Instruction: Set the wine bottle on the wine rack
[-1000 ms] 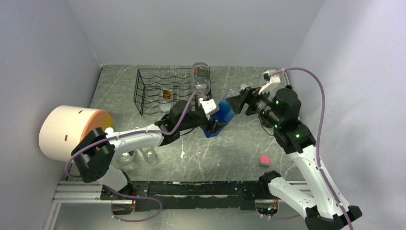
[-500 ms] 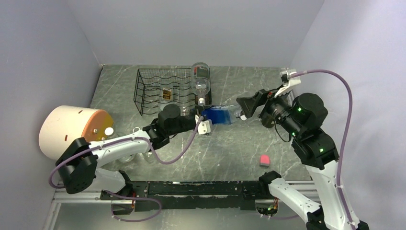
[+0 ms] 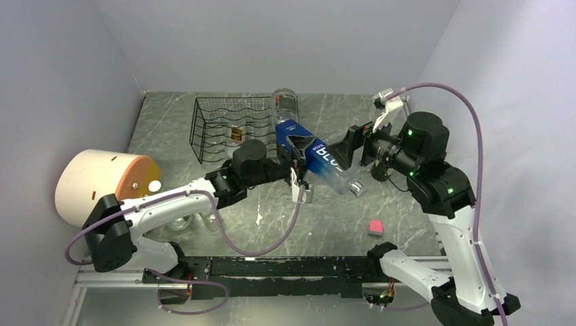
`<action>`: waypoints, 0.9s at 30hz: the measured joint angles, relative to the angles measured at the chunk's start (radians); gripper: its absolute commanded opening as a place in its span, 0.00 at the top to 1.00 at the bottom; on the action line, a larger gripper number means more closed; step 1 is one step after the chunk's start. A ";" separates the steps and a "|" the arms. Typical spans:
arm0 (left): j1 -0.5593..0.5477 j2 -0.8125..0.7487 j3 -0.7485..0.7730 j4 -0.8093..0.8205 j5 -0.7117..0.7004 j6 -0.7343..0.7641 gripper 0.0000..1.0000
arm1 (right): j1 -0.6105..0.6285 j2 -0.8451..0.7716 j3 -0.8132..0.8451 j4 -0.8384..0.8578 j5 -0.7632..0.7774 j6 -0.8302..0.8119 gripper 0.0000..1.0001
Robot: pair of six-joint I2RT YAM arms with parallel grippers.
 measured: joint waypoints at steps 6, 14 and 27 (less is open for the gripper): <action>0.002 0.067 0.018 -0.035 -0.063 0.156 0.93 | 0.000 -0.020 -0.102 -0.017 -0.016 -0.024 0.05; 0.003 0.104 0.026 -0.053 -0.087 0.264 0.93 | 0.000 -0.026 -0.212 -0.016 0.005 -0.030 0.08; 0.003 0.123 0.037 -0.046 -0.093 0.309 0.93 | 0.001 -0.018 -0.323 -0.008 0.005 -0.006 0.27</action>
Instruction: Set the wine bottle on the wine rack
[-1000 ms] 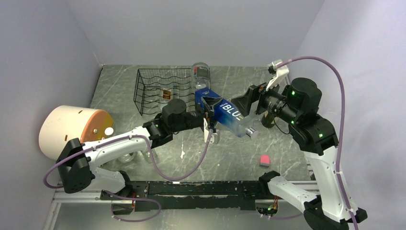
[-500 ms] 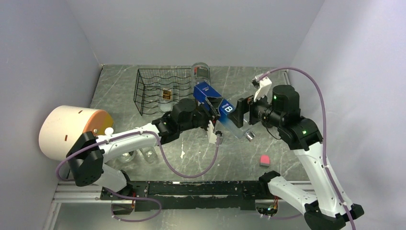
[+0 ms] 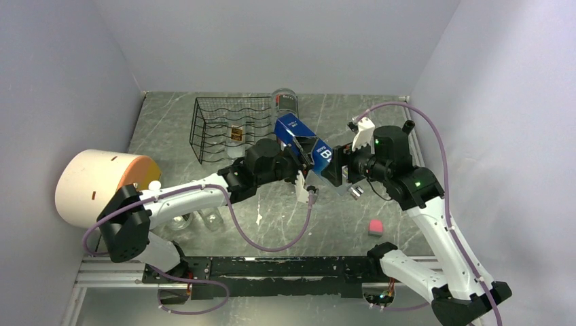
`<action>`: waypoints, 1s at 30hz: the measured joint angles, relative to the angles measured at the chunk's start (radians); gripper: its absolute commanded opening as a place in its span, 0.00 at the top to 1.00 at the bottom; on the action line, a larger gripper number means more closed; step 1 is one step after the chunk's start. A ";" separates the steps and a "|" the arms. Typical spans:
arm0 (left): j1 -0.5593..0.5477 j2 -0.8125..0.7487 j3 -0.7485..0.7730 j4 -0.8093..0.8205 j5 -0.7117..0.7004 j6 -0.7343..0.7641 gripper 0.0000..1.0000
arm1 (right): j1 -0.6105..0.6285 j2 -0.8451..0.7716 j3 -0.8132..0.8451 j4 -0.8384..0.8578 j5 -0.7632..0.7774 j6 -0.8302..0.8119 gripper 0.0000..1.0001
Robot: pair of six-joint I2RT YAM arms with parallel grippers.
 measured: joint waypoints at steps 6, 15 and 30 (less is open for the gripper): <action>0.003 0.008 0.028 -0.048 -0.010 -0.010 0.93 | 0.000 0.013 -0.006 0.010 0.004 0.004 0.24; 0.005 0.009 0.079 -0.137 -0.020 -0.065 0.93 | 0.000 0.015 -0.012 0.022 0.008 0.003 0.41; 0.010 0.031 0.163 -0.272 -0.035 -0.174 0.05 | 0.010 -0.012 -0.026 0.047 0.006 0.052 1.00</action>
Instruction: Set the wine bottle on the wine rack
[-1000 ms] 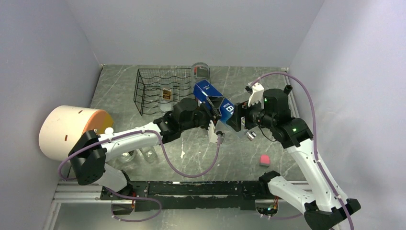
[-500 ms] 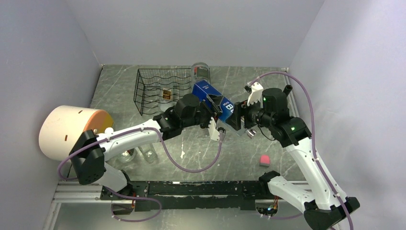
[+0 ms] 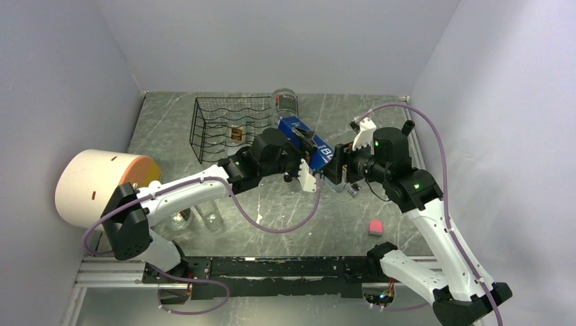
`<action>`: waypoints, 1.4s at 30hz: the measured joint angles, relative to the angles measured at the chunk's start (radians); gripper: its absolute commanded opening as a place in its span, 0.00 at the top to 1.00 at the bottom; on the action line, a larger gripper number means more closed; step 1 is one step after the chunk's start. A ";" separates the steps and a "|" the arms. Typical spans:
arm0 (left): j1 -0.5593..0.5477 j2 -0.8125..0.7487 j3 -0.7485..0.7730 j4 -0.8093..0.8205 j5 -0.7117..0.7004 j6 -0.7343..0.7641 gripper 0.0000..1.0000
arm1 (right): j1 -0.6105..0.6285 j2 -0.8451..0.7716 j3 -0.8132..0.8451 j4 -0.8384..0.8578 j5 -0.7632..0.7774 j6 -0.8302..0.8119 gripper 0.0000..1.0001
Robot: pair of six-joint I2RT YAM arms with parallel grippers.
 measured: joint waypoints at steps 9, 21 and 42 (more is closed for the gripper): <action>0.006 -0.102 -0.074 0.142 -0.045 -0.240 0.03 | 0.001 -0.012 -0.007 0.057 0.087 0.070 1.00; 0.007 -0.320 -0.167 0.378 -0.214 -0.661 0.04 | -0.002 -0.015 -0.043 0.103 0.040 0.071 1.00; 0.018 -0.448 0.018 0.042 -0.617 -1.291 0.02 | 0.188 0.031 -0.229 0.435 -0.056 0.202 1.00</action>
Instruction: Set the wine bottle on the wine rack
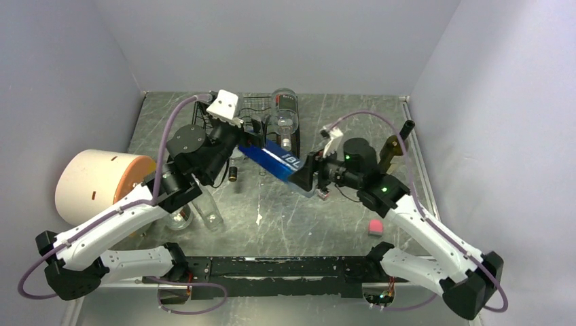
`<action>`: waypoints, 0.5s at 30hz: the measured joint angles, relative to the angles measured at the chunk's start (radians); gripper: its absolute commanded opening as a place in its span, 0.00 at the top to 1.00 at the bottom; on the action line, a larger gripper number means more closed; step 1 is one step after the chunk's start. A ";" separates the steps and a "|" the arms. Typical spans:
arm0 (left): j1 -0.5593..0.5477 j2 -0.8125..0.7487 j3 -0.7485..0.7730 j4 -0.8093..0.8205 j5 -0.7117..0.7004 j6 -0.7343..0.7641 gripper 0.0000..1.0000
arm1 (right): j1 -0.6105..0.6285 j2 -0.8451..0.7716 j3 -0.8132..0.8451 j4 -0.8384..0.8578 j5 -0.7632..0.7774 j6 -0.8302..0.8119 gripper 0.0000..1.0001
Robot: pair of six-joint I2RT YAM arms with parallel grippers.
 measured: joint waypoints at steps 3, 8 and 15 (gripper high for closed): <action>0.011 0.025 0.009 -0.044 -0.086 -0.008 0.02 | 0.101 0.056 0.000 0.044 0.051 0.000 1.00; 0.095 0.069 0.028 -0.139 -0.122 -0.073 0.02 | 0.242 0.170 0.000 0.114 0.182 -0.005 1.00; 0.219 0.054 0.028 -0.250 -0.109 -0.205 0.01 | 0.359 0.254 -0.001 0.193 0.354 -0.009 1.00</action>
